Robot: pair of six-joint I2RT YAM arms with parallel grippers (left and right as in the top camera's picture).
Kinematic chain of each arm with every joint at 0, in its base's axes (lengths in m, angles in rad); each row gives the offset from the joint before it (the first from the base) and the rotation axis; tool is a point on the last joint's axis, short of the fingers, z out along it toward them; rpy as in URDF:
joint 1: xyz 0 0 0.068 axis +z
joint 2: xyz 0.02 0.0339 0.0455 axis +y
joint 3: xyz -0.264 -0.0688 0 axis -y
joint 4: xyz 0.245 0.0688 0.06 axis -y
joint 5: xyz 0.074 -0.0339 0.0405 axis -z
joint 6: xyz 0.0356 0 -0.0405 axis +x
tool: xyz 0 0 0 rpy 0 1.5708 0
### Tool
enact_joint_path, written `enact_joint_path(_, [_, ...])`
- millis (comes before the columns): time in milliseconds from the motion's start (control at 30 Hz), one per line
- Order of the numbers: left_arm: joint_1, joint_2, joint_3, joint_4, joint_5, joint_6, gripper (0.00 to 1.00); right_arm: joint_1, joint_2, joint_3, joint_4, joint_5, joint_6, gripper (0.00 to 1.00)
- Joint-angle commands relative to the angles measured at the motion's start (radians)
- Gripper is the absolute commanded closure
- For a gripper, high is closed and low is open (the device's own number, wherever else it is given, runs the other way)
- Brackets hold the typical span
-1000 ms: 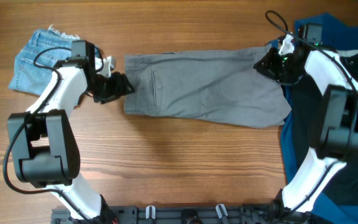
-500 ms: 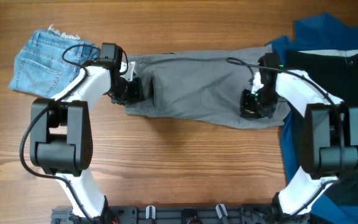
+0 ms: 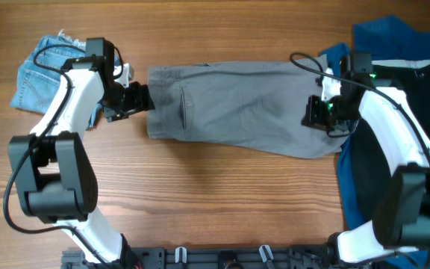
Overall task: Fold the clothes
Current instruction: 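Fold the left end of the shorts rightward with the left gripper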
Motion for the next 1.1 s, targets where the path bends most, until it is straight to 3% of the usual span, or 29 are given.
enact_joint_path(0, [-0.003,0.011,-0.013,0.060,0.042,0.001,0.10,0.006,0.007,0.000,0.064,-0.087,0.028,0.87])
enact_joint_path(67, [-0.003,0.056,-0.041,0.129,0.122,0.000,0.03,0.007,0.041,-0.016,0.116,-0.087,0.035,0.87])
enact_joint_path(300, [-0.006,0.180,-0.041,0.190,0.265,-0.003,0.01,0.017,0.166,-0.019,0.131,-0.087,0.038,0.87])
enact_joint_path(633, [-0.143,0.234,-0.041,0.237,0.287,-0.039,0.11,0.120,0.313,-0.024,0.153,-0.086,0.078,0.89])
enact_joint_path(700, [-0.156,0.234,-0.041,0.243,0.288,-0.060,0.21,0.125,0.313,-0.026,0.161,-0.086,0.087,0.89])
enact_joint_path(767, [-0.163,0.234,-0.041,0.243,0.287,-0.060,0.40,0.127,0.313,-0.029,0.171,-0.086,0.087,0.89])
enact_joint_path(800, [-0.163,0.234,-0.041,0.241,0.287,-0.060,0.65,0.127,0.313,-0.029,0.171,-0.084,0.096,0.90])
enact_joint_path(833, [-0.159,0.234,-0.040,0.234,0.280,-0.063,0.83,0.127,0.313,-0.029,0.170,-0.074,0.105,0.91])
enact_joint_path(867, [-0.154,0.234,-0.039,0.217,0.260,-0.063,0.96,0.127,0.313,-0.029,0.158,-0.074,0.105,0.92])
enact_joint_path(967, [-0.119,0.226,0.013,0.076,0.158,-0.059,0.96,0.126,0.280,-0.013,0.094,-0.048,0.096,0.93])
enact_joint_path(1067, [-0.058,0.192,0.166,-0.158,-0.010,-0.052,0.96,0.126,0.178,0.011,0.030,-0.012,0.049,0.91])
